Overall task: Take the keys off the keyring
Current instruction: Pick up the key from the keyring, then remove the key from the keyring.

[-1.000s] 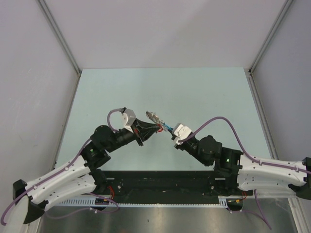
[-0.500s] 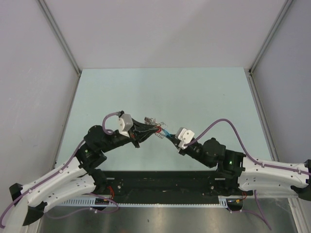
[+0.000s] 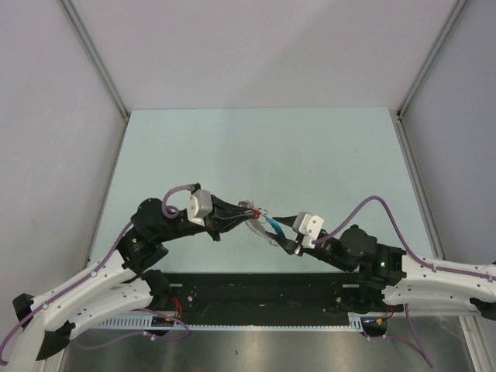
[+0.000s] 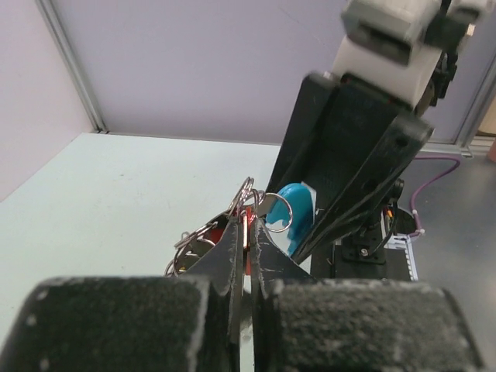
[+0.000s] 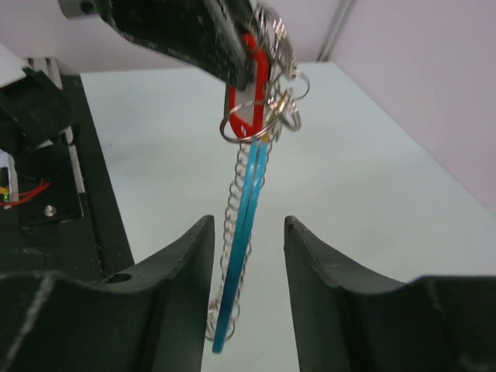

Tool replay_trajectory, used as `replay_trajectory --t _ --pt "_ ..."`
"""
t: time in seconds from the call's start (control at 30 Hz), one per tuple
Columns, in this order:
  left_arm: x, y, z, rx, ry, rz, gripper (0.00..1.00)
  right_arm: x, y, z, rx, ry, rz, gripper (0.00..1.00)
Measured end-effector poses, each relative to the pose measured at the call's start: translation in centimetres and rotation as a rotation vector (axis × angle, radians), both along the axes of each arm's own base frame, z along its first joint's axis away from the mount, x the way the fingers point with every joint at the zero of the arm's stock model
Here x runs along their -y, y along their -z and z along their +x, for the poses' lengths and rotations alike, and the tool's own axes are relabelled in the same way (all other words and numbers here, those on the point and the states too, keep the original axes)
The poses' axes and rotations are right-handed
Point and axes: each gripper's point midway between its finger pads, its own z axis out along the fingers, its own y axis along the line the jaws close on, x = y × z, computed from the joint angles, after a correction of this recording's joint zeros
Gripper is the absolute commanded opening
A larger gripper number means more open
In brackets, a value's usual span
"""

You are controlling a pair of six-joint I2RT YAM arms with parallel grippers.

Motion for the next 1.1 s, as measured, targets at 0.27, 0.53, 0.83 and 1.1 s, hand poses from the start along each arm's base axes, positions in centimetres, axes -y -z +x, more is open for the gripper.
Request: replay_trajectory --t 0.27,0.53,0.83,1.1 --pt "0.1 0.2 -0.1 0.028 0.012 0.014 0.00 3.0 -3.3 -2.1 0.031 -0.083 0.103 0.53" --pt "0.2 0.4 -0.1 0.031 0.017 0.022 0.01 3.1 -1.9 -2.5 0.030 -0.105 0.045 0.53" --pt "0.1 0.7 -0.1 0.042 0.015 0.034 0.00 1.8 -3.5 -2.3 0.073 -0.116 0.073 0.44" --pt "0.1 0.7 -0.1 0.041 0.015 0.034 0.01 1.8 -7.8 -1.3 0.140 -0.060 0.166 0.33"
